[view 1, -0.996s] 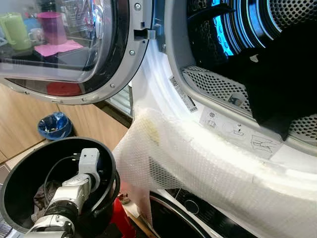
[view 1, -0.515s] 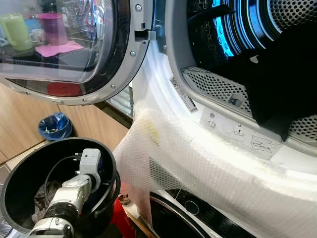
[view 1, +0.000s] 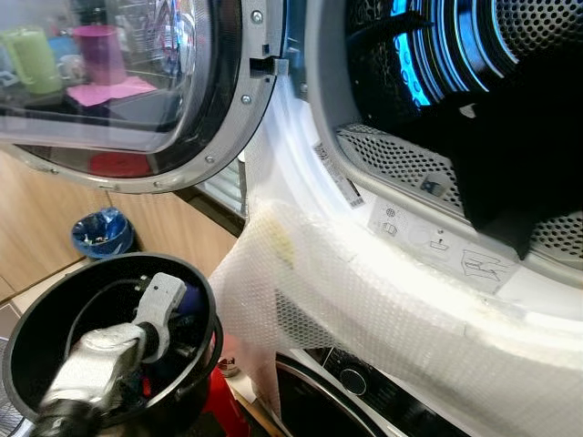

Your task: Clothes washing

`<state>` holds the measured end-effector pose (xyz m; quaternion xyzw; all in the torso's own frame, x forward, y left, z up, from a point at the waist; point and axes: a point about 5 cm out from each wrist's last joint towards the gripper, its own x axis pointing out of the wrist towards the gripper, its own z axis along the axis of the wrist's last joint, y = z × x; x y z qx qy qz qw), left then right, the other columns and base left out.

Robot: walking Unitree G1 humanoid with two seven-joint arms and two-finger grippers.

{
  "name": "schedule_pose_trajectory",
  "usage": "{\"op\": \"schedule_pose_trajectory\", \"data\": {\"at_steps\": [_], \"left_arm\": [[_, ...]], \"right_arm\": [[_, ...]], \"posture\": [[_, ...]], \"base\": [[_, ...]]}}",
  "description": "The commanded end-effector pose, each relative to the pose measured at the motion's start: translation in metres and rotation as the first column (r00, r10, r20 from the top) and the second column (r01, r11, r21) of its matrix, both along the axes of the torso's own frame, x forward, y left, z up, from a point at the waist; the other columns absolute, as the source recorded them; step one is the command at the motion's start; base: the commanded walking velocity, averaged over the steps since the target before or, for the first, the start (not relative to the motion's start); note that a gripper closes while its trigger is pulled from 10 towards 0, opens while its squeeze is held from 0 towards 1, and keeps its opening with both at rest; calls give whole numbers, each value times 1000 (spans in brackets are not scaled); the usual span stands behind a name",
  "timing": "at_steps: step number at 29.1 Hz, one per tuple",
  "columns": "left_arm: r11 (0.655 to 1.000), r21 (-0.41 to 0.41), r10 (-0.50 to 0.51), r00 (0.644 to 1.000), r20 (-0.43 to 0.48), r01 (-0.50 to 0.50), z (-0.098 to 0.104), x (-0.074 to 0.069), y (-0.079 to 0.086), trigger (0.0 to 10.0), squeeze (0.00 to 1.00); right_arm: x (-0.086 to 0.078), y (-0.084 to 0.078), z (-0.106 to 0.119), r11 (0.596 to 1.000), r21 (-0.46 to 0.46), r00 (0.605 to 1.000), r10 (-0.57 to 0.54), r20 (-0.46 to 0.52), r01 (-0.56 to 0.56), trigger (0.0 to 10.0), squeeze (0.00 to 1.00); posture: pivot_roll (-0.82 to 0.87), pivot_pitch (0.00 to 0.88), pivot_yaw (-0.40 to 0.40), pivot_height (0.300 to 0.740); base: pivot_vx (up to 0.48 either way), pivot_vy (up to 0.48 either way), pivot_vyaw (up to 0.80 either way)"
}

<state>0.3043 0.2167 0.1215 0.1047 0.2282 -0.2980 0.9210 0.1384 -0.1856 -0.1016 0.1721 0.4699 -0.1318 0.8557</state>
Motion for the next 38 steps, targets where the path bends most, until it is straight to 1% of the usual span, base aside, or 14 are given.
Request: {"op": "schedule_pose_trajectory", "data": {"at_steps": [1, 7, 10, 14, 21, 23, 24, 26, 27, 29, 32, 34, 37, 38], "left_arm": [[988, -12, -151, 989, 5, 151, 16, -7, -13, 0, 0], [948, -10, -317, 946, 74, 318, 62, -20, -13, 0, 0], [884, -70, -442, 874, 200, 463, 111, -23, -32, 0, 0], [821, -134, -505, 815, 286, 556, 139, -18, -55, 0, 0], [561, -277, -675, 624, 393, 780, 173, -15, -123, 0, 0], [525, -293, -698, 601, 389, 799, 172, -16, -132, 0, 0], [477, -318, -724, 572, 386, 819, 168, -18, -145, 0, 0], [456, -329, -735, 558, 385, 827, 167, -19, -152, 0, 0], [402, -362, -754, 528, 390, 841, 164, -22, -166, 0, 0], [360, -381, -771, 502, 393, 852, 161, -25, -177, 0, 0], [347, -396, -781, 495, 380, 850, 156, -26, -186, 0, 0], [364, -412, -805, 505, 310, 835, 133, -29, -188, 0, 0], [412, -408, -805, 535, 255, 815, 118, -28, -180, 0, 0], [456, -396, -802, 561, 207, 797, 106, -28, -172, 0, 0]], "right_arm": [[-3, 1, -1, 1000, 8, 1000, -8, -14, 8, 10000, 0], [3, 4, 0, 1000, 25, 1000, -13, -1, 13, 10000, 0], [7, 5, 2, 1000, 28, 1000, -14, 3, 14, 10000, 0], [10, 4, 3, 1000, 28, 1000, -12, 4, 12, 10000, 0], [17, 3, 5, 998, 37, 998, -56, 26, 55, 10000, 0], [17, 3, 5, 997, 38, 998, -62, 25, 61, 10000, 0], [16, 3, 5, 997, 39, 998, -65, 23, 64, 10000, 0], [15, 3, 4, 997, 39, 998, -67, 22, 66, 10000, 0], [15, 4, 4, 997, 40, 997, -74, 22, 73, 10000, 0], [15, 4, 4, 996, 42, 997, -80, 23, 79, 10000, 0], [14, 4, 4, 995, 43, 996, -87, 26, 86, 10000, 0], [12, 4, 4, 995, 41, 995, -95, 32, 93, 10000, 0], [9, 2, 3, 996, 28, 996, -82, 37, 81, 10000, 0], [5, -1, 2, 998, 12, 997, -68, 40, 67, 10000, 0]], "posture": [[272, 59, -82, 740], [306, 60, -83, 740], [325, 60, -82, 740], [331, 59, -75, 740], [295, 45, -36, 740], [291, 44, -31, 740], [287, 44, -26, 740], [287, 44, -26, 740], [272, 42, -18, 740], [267, 42, -14, 740], [251, 40, -6, 740], [217, 40, 8, 740], [208, 46, 13, 740], [205, 50, 12, 740]], "base": [[0, 0, 0], [0, 0, 0], [0, 0, 0], [0, 0, 0], [0, 0, 0], [0, 0, 0], [0, 0, 0], [0, 0, 0], [0, 0, 0], [0, 0, 0], [0, 0, 0], [0, 0, 0], [0, 0, 0], [0, 0, 0]]}}
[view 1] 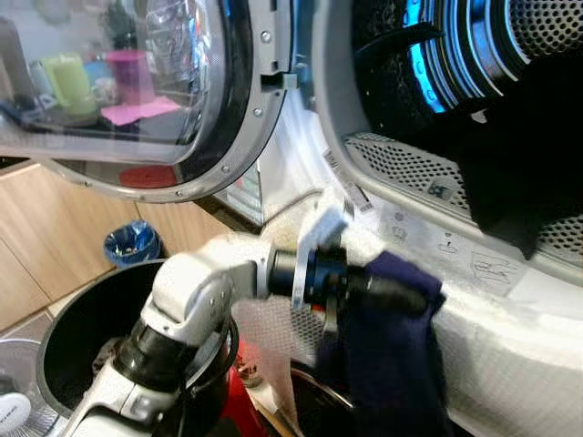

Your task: Clothes washing

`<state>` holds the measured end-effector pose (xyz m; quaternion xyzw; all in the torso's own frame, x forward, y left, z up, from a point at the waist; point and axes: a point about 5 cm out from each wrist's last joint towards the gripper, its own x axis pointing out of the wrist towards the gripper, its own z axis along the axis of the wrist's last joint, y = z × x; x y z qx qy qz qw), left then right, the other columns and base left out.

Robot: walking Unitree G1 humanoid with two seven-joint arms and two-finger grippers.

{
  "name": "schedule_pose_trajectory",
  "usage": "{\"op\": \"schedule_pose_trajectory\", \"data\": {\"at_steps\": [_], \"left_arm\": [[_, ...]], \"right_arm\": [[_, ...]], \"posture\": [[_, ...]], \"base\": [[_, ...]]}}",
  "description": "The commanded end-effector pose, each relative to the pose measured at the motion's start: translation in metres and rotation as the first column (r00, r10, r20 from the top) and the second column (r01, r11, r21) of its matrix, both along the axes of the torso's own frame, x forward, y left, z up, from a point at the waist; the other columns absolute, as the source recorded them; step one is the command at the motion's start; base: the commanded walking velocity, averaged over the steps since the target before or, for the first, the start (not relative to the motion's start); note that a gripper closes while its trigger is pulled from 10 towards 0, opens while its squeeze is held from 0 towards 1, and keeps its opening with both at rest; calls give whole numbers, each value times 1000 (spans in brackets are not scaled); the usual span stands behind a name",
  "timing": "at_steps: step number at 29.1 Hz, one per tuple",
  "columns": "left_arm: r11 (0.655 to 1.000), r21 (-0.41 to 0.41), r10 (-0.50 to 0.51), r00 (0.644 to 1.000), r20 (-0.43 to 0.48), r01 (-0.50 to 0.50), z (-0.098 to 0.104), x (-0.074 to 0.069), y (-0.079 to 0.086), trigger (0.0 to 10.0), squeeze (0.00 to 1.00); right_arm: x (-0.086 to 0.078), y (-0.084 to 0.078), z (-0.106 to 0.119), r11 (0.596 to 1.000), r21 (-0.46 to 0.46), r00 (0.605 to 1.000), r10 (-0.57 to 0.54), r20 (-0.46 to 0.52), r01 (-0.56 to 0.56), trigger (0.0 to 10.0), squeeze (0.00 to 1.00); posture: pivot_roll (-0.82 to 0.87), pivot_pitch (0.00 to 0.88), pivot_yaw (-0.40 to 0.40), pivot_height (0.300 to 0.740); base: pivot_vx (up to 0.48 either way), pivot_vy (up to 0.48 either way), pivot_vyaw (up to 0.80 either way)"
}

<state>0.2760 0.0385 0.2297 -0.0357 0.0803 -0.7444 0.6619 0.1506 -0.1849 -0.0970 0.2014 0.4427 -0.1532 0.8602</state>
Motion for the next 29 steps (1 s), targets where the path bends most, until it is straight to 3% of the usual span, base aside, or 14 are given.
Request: {"op": "schedule_pose_trajectory", "data": {"at_steps": [1, 4, 9, 10, 14, 17, 18, 19, 21, 22, 24, 25, 27, 29], "left_arm": [[997, 68, 27, 999, 30, -29, -9, 0, 10, 0, 0], [971, 221, 80, 995, 58, -91, -37, 1, 28, 0, 0], [945, 274, 179, 984, 24, -178, -51, 5, 47, 0, 0], [924, 291, 248, 968, 39, -249, -52, 12, 58, 0, 0], [877, 327, 340, 936, 95, -352, -54, 25, 73, 0, 0], [865, 376, 311, 943, 120, -333, -68, 23, 73, 0, 0], [871, 378, 295, 949, 110, -314, -71, 21, 71, 0, 0], [880, 377, 275, 957, 92, -289, -77, 17, 66, 0, 0], [893, 377, 245, 968, 54, -247, -86, 11, 58, 0, 0], [899, 381, 227, 974, 18, -216, -97, 6, 49, 0, 0], [902, 385, 216, 976, -8, -196, -105, 2, 43, 0, 0], [902, 392, 204, 979, -16, -181, -111, 0, 40, 0, 0], [901, 395, 201, 980, -16, -178, -113, -1, 39, 0, 0], [903, 396, 196, 980, -38, -165, -119, -3, 34, 0, 0]], "right_arm": [[-9, -4, -3, 1000, -19, 1000, 12, -11, -13, 10000, 0], [-20, -11, -4, 996, -60, 998, 62, -24, -63, 10000, 0], [-41, -26, -8, 983, -124, 989, 127, -75, -135, 10000, 0], [-46, -31, -8, 981, -140, 989, 126, -82, -137, 10000, 0], [-49, -40, -6, 979, -161, 992, 113, -62, -122, 10000, 0], [-40, -43, 0, 975, -166, 988, 154, 20, -149, 10000, 0], [-36, -42, 2, 974, -155, 983, 176, 55, -166, 10000, 322], [-31, -40, 6, 970, -132, 969, 220, 115, -205, 10000, 1000], [-23, -35, 15, 953, -82, 921, 304, 243, -293, 10000, 1000], [-23, -30, 28, 908, -38, 840, 402, 363, -418, 10000, 1000], [-28, -25, 41, 849, -20, 761, 484, 433, -528, 10000, 1000], [-36, -23, 50, 799, -7, 709, 537, 457, -601, 10000, 1000], [-39, -22, 52, 783, -3, 694, 553, 460, -622, 10000, 1000], [-49, -21, 63, 723, 9, 636, 602, 484, -691, 10000, 1000]], "posture": [[205, 50, 12, 740], [202, 58, 8, 740], [191, 61, 3, 740], [181, 60, 5, 740], [180, 61, 0, 740], [179, 61, -3, 740], [170, 60, -2, 740], [166, 57, -2, 740], [166, 57, -2, 740], [147, 52, -1, 740], [136, 49, 0, 740], [136, 49, 0, 740], [126, 50, -1, 740], [123, 49, -1, 740]], "base": [[0, 0, 0], [0, 0, 0], [0, 0, 0], [0, 0, 0], [0, 0, 0], [0, 0, 0], [0, 0, 0], [0, 0, 0], [0, 0, 0], [0, 0, 0], [0, 0, 0], [0, 0, 0], [0, 0, 0], [0, 0, 0]]}}
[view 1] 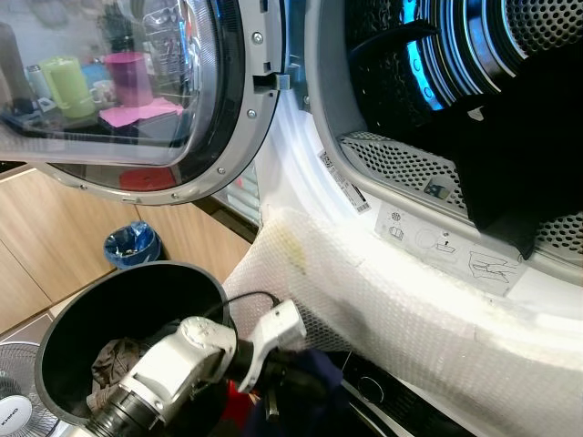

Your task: Clothes washing

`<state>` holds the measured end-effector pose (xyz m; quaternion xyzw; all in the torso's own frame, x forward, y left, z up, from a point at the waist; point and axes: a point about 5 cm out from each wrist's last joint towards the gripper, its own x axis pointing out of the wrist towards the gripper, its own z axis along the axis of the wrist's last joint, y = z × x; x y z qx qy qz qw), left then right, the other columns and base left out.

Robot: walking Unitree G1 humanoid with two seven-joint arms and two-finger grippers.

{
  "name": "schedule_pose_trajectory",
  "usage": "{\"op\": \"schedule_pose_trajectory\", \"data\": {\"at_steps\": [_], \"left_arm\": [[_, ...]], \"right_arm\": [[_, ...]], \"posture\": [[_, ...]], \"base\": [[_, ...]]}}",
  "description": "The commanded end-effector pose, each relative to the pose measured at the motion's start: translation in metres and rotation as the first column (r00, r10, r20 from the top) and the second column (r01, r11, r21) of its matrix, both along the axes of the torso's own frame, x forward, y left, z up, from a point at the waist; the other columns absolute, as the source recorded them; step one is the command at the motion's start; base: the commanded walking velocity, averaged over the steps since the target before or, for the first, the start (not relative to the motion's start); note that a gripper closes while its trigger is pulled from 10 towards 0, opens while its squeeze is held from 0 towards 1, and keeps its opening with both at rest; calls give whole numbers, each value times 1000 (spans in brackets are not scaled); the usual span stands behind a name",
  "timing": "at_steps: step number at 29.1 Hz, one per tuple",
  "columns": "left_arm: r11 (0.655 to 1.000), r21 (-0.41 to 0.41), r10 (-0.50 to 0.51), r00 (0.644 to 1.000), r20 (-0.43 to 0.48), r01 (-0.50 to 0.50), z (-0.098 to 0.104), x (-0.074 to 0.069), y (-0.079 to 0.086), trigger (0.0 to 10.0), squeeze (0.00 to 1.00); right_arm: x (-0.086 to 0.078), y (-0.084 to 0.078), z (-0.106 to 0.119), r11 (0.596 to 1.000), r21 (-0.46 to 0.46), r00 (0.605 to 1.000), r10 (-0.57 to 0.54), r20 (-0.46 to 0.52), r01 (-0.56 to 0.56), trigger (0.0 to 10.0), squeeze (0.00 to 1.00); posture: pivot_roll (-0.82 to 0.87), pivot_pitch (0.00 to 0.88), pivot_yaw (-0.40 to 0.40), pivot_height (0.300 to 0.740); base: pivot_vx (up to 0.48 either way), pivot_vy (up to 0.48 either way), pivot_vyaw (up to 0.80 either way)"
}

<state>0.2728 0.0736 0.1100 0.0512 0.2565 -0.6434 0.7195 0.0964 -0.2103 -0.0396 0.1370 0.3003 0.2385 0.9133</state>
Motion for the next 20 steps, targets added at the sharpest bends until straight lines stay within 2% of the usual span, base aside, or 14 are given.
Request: {"op": "schedule_pose_trajectory", "data": {"at_steps": [1, 2, 5, 7, 10, 12, 13, 14, 16, 20], "left_arm": [[1000, 7, -23, 1000, 21, 23, -2, -1, -5, 0, 0], [999, 7, -41, 999, 20, 41, -6, -3, -12, 0, 0], [998, -3, -60, 998, 14, 60, -8, -4, -19, 0, 0], [994, -15, -107, 994, 11, 107, -12, -8, -38, 0, 0], [993, -25, -118, 993, 9, 118, -14, -10, -51, 0, 0], [994, -42, -102, 995, 9, 102, -15, -11, -61, 0, 0], [994, -52, -98, 995, 7, 98, -16, -11, -65, 0, 0], [993, -54, -100, 995, 8, 100, -16, -12, -66, 0, 0], [992, -59, -109, 994, 7, 109, -15, -14, -71, 0, 0], [991, -74, -115, 993, 8, 116, -13, -15, -75, 0, 0]], "right_arm": [[-1, 5, 14, 996, 50, 996, 77, 39, -79, 10000, 1000], [-8, 7, 26, 988, 80, 990, 124, 59, -129, 10000, 1000], [-10, 9, 34, 982, 94, 985, 153, 80, -161, 10000, 1000], [-1, 15, 44, 985, 69, 981, 151, 125, -160, 10000, 1000], [8, 24, 54, 985, 58, 977, 153, 147, -163, 10000, 1000], [18, 32, 55, 990, 11, 977, 135, 165, -139, 10000, 1000], [20, 36, 56, 990, -3, 977, 142, 161, -143, 10000, 161], [21, 39, 55, 988, -6, 975, 150, 162, -152, 10000, 0], [23, 48, 52, 989, 8, 977, 142, 158, -145, 10000, 0], [23, 54, 51, 989, 25, 978, 140, 157, -146, 10000, 0]], "posture": [[116, 52, -3, 740], [111, 53, -3, 740], [102, 53, -3, 740], [89, 49, -2, 740], [78, 46, 0, 740], [66, 46, 2, 740], [63, 45, 3, 740], [63, 45, 3, 740], [64, 44, 1, 740], [63, 46, 2, 740]], "base": [[0, 0, 0], [0, 0, 0], [0, 0, 0], [0, 0, 0], [0, 0, 0], [0, 0, 0], [0, 0, 0], [0, 0, 0], [0, 0, 0], [0, 0, 0]]}}
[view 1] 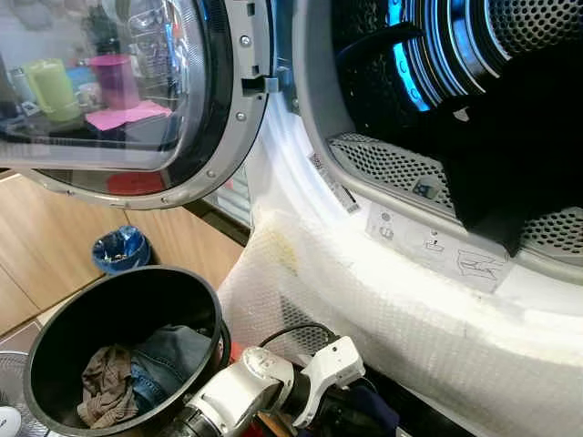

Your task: Clothes washing

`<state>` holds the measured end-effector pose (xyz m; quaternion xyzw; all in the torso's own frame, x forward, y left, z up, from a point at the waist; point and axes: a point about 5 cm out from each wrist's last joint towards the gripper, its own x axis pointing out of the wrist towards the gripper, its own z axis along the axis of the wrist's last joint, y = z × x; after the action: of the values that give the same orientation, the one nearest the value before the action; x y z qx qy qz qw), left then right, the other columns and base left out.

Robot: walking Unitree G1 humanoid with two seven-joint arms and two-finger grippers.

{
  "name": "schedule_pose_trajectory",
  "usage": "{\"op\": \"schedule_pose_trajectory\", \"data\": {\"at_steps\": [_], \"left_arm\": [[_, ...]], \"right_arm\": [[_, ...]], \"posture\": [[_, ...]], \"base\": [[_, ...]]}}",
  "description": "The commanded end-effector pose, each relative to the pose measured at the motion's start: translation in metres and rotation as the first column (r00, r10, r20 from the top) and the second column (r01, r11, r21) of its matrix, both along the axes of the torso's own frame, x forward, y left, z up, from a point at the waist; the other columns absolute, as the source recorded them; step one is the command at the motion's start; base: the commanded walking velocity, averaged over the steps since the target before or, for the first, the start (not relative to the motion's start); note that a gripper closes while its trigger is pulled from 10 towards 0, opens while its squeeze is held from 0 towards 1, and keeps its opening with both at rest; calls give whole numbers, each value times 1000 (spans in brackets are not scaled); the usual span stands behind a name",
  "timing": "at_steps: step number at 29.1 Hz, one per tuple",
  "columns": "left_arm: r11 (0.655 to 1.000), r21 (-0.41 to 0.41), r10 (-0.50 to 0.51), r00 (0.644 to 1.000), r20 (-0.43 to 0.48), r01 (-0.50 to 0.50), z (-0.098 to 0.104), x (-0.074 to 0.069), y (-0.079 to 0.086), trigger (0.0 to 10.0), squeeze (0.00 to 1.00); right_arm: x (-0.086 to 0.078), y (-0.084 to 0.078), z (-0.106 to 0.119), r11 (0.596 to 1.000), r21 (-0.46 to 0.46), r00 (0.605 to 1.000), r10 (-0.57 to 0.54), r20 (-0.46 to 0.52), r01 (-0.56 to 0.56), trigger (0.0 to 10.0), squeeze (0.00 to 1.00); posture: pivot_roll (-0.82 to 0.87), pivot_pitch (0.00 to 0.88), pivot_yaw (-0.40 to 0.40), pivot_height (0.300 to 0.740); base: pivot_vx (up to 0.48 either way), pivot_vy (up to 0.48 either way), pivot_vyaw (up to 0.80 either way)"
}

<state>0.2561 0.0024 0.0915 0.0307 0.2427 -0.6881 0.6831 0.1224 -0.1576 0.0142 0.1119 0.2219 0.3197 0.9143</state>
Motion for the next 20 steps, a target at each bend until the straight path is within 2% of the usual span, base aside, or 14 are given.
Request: {"op": "schedule_pose_trajectory", "data": {"at_steps": [1, 4, 6, 7, 12, 16, 20], "left_arm": [[1000, -17, -14, 999, 33, 14, 7, 2, -5, 0, 0], [999, -33, -24, 999, 30, 25, 12, 2, -7, 0, 0], [999, -35, -28, 999, 32, 29, 12, 2, -6, 0, 0], [999, -36, -28, 999, 31, 29, 13, 2, -5, 0, 0], [998, -48, -25, 999, 30, 27, 18, 4, -4, 0, 0], [997, -67, -37, 999, 23, 39, 22, 3, -5, 0, 0], [996, -72, -43, 999, 24, 44, 24, 3, -5, 0, 0]], "right_arm": [[-1, 1, -3, 1000, -19, 1000, -17, -23, 16, 10000, 0], [11, -5, -11, 987, -103, 991, -128, -23, 125, 10000, 0], [14, -6, -13, 982, -114, 988, -155, -25, 152, 10000, 0], [20, -8, -14, 973, -109, 979, -206, -7, 204, 10000, 0], [28, -2, -13, 973, -81, 977, -215, 8, 215, 10000, 0], [38, 0, -18, 957, -86, 961, -277, 15, 277, 10000, 0], [40, 4, -24, 956, -71, 959, -284, 2, 284, 10000, 0]], "posture": [[61, 51, 2, 740], [65, 61, 1, 740], [65, 61, 1, 740], [67, 65, 3, 740], [78, 75, 5, 740], [85, 81, 7, 740], [89, 87, 10, 740]], "base": [[0, 0, 0], [0, 0, 0], [0, 0, 0], [0, 0, 0], [0, 0, 0], [0, 0, 0], [0, 0, 0]]}}
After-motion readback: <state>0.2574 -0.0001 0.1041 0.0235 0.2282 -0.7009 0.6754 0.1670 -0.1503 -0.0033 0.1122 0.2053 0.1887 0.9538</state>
